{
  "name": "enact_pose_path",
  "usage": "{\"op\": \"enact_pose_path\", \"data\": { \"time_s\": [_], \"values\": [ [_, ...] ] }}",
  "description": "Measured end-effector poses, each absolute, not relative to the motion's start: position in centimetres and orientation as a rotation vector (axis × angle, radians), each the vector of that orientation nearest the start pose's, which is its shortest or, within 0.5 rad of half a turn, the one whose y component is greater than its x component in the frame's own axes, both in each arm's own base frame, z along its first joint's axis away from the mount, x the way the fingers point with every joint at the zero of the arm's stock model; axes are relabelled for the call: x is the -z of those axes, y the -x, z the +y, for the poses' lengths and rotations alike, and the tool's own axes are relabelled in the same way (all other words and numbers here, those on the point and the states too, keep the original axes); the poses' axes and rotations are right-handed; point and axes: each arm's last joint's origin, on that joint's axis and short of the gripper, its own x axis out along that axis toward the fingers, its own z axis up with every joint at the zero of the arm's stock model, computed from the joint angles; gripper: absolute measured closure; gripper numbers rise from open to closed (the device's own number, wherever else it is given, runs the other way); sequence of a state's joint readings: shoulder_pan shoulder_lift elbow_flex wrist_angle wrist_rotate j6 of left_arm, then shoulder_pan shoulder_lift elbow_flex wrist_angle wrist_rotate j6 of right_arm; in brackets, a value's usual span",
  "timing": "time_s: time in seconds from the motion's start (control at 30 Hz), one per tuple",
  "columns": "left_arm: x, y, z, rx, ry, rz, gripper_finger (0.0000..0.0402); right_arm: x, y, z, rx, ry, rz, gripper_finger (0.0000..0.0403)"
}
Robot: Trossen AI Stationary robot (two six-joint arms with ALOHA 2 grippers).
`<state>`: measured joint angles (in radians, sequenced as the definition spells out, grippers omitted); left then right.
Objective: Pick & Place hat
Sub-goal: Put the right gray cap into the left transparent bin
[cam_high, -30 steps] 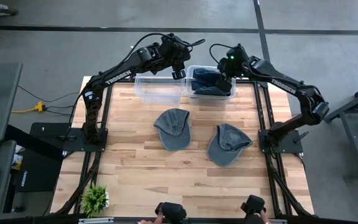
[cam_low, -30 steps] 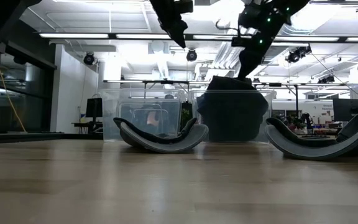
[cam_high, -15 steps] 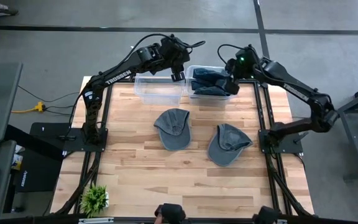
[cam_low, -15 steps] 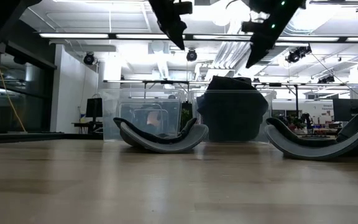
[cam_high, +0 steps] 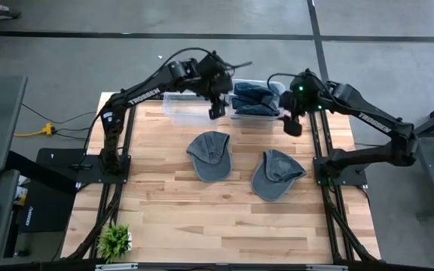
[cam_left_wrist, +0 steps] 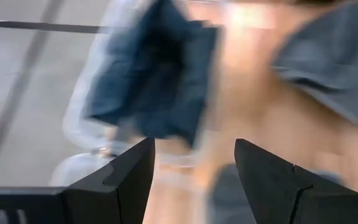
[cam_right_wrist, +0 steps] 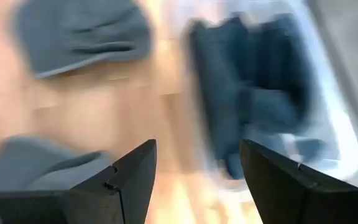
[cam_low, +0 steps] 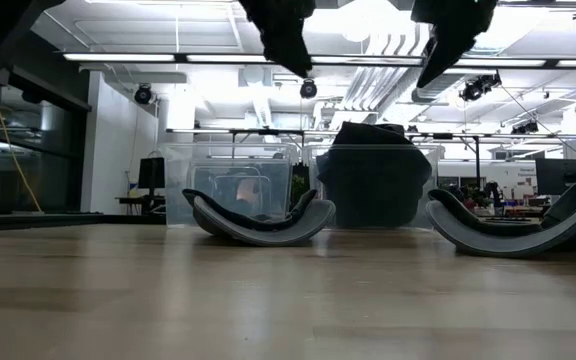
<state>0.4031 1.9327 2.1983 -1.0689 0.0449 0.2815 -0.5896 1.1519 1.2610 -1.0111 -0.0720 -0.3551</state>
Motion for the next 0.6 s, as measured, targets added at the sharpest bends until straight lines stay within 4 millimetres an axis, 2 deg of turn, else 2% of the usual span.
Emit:
{"op": "enact_pose_path", "data": {
  "time_s": [0.17,0.4,0.47,0.6],
  "values": [
    [-40.2,-38.2,12.0,-0.101,-0.073,0.818,0.0183,-35.0,-17.4,-9.1,0.118,-0.051,0.994,0.0179],
    [-40.1,-39.5,6.6,0.001,-0.118,0.817,0.0183,-34.1,-17.1,-5.2,-0.008,-0.116,1.194,0.0179],
    [-39.2,-40.4,5.5,0.026,-0.122,0.818,0.0183,-33.5,-17.0,-4.0,0.005,-0.117,1.225,0.0179],
    [-36.1,-41.3,3.8,0.061,-0.077,0.903,0.0183,-30.5,-16.1,-1.5,-0.012,-0.134,1.305,0.0179]
  ]
}}
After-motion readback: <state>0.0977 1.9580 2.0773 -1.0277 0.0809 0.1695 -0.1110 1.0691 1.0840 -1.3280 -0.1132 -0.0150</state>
